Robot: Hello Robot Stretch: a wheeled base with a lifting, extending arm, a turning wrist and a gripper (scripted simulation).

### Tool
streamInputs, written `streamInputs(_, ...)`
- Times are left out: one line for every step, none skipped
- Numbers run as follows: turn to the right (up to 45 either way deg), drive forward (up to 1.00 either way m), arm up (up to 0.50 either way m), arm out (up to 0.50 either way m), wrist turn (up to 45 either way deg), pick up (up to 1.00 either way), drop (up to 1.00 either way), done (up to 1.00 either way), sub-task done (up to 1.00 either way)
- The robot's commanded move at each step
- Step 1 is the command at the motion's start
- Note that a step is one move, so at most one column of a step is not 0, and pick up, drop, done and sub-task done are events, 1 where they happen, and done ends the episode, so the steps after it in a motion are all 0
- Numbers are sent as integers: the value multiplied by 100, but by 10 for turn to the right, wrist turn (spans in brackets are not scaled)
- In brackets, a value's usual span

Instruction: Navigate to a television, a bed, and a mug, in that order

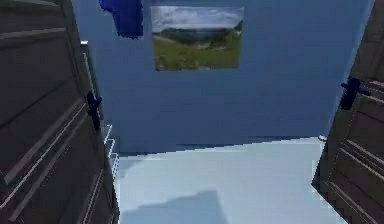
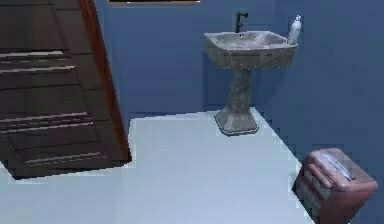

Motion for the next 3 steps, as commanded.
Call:
streamInputs(0,100,0,0,0,0,0,0,0)
streamInputs(-150,0,0,0,0,0,0,0,0)
streamInputs(0,15,0,0,0,0,0,0,0)
